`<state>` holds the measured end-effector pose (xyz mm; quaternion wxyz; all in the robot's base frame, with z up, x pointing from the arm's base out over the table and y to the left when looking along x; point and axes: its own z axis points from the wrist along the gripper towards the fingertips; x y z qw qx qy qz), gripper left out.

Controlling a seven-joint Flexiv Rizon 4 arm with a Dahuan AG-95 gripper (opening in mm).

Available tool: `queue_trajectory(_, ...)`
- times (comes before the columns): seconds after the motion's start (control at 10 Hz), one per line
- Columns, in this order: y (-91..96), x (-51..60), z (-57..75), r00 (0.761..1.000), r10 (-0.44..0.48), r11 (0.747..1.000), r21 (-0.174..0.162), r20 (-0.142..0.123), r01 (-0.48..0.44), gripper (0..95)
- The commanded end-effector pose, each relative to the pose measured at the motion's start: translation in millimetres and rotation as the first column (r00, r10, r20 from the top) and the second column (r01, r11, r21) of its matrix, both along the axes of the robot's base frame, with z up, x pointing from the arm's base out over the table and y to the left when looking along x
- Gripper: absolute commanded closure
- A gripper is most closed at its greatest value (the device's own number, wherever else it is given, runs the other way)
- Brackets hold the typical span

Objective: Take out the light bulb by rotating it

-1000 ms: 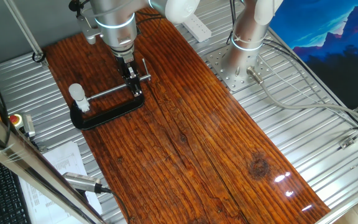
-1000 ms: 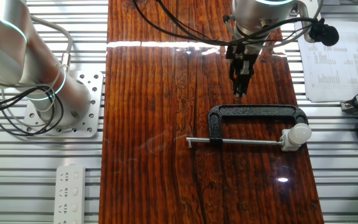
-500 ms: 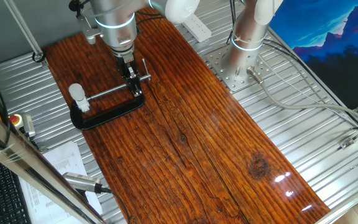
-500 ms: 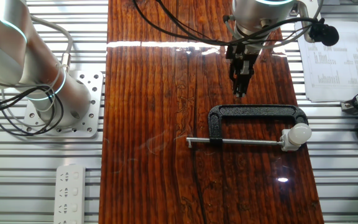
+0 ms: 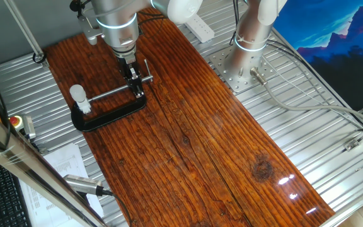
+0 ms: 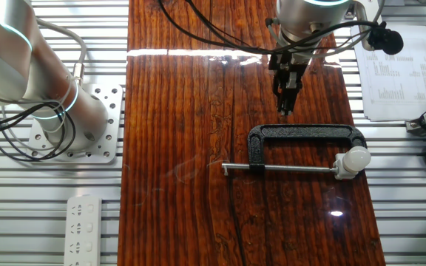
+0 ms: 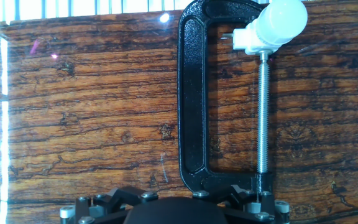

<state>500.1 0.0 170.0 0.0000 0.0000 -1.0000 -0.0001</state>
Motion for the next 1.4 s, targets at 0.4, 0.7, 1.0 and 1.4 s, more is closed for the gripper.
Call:
queue_trajectory(0.4, 0.0, -0.2, 0.1, 0.975, 0.221, 0.975, 0.030, -0.032, -0.220, 95.0)
queue_trajectory(0.7, 0.0, -0.2, 0.1, 0.975, 0.218, 0.976, 0.029, -0.035, -0.217, 95.0)
queue_trajectory(1.0, -0.3, 0.4, -0.5, 0.973, 0.227, 0.974, 0.022, -0.037, -0.226, 95.0)
queue_trajectory(1.4, -12.7, 12.7, -6.1, 0.971, 0.236, 0.972, 0.009, -0.034, -0.235, 95.0)
